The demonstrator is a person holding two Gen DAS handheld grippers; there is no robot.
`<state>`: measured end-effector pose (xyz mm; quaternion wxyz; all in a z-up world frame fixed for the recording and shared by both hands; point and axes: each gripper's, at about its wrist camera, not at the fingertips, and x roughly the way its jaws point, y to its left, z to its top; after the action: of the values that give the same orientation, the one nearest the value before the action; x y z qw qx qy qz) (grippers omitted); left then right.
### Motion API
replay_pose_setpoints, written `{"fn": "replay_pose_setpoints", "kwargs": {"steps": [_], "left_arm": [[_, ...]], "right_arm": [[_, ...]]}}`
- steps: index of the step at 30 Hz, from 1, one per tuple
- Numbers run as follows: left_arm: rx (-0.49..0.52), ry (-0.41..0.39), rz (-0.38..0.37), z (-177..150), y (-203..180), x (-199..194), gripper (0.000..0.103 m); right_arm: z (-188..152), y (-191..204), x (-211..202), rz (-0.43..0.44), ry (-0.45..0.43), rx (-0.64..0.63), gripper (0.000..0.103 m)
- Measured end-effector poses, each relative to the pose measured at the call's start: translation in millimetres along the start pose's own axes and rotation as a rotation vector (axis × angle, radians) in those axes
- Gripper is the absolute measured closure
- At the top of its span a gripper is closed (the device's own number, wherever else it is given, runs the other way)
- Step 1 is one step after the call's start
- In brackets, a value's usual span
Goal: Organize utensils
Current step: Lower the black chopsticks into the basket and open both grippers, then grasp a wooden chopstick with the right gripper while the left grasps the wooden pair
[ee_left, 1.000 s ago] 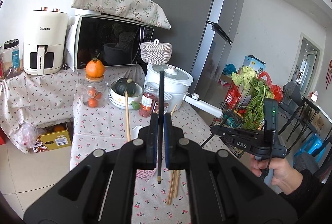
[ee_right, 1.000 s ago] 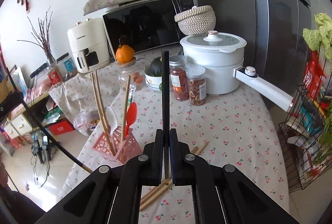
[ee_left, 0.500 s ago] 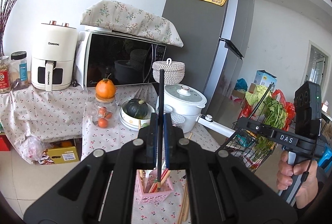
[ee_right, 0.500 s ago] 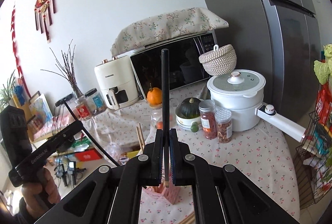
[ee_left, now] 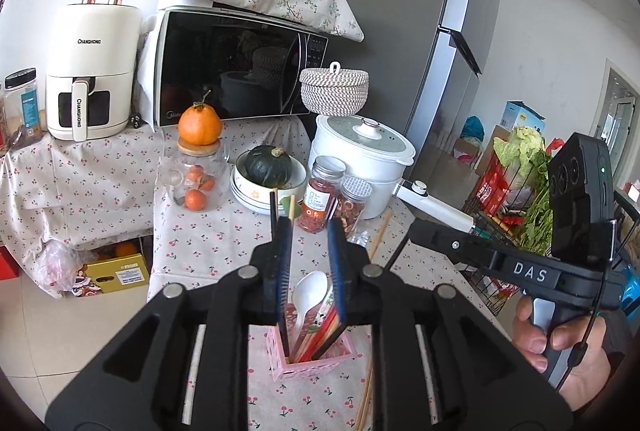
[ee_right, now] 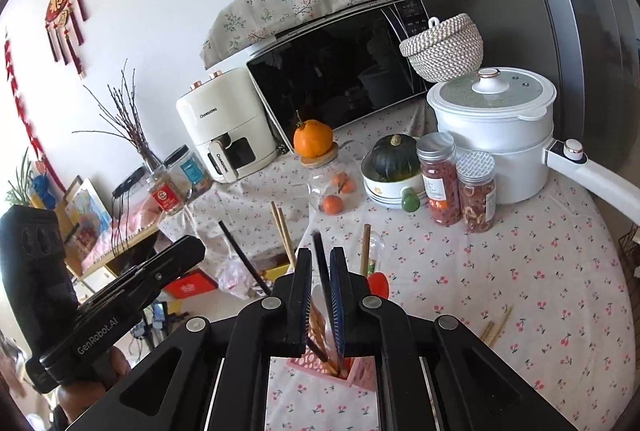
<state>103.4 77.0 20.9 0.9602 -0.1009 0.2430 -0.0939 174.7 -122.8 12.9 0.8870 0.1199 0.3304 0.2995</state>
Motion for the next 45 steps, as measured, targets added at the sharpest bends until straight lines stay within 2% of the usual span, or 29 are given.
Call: {"fn": "replay_pose_setpoints", "kwargs": {"steps": [2,4,6,8,10,15,19,25,35,45], "left_arm": [[-0.003,-0.005,-0.001,0.8,0.5,-3.9,0.064],[-0.009,-0.006,0.003,1.9,1.8,-5.8,0.053],[-0.024,-0.003,0.002,2.2,3.4,-8.2,0.039],[-0.039,0.009,-0.001,1.5,4.6,-10.0,0.029],[-0.046,0.024,0.001,-0.6,4.5,-10.9,0.018],[-0.018,0.112,0.042,-14.0,3.2,-3.3,0.004],[-0.039,0.206,0.073,-28.4,9.1,8.4,0.001],[-0.022,0.3,0.082,-55.4,5.6,20.9,0.001],[0.04,0.446,0.113,-97.9,-2.7,47.0,0.001],[0.104,0.519,0.106,-121.1,-15.7,60.6,0.001]], "right_arm": [[2.6,-2.1,-5.5,0.007,-0.019,0.01,0.081],[6.0,-2.1,-14.0,0.013,-0.045,0.012,0.067],[8.9,-2.8,-24.3,0.02,-0.074,0.014,0.06],[11.7,-4.6,-33.4,0.023,-0.093,0.017,0.056],[13.3,-7.1,-40.9,0.017,-0.103,0.02,0.046],[7.5,-24.1,-47.1,-0.037,-0.094,0.041,0.028],[-5.4,-42.5,-39.4,-0.118,-0.033,0.05,0.019],[-32.1,-67.5,-20.2,-0.244,0.067,0.026,0.014],[-84.8,-112.3,30.3,-0.42,0.254,0.021,0.013],[-121.9,-140.7,75.5,-0.541,0.357,-0.049,0.013]]}}
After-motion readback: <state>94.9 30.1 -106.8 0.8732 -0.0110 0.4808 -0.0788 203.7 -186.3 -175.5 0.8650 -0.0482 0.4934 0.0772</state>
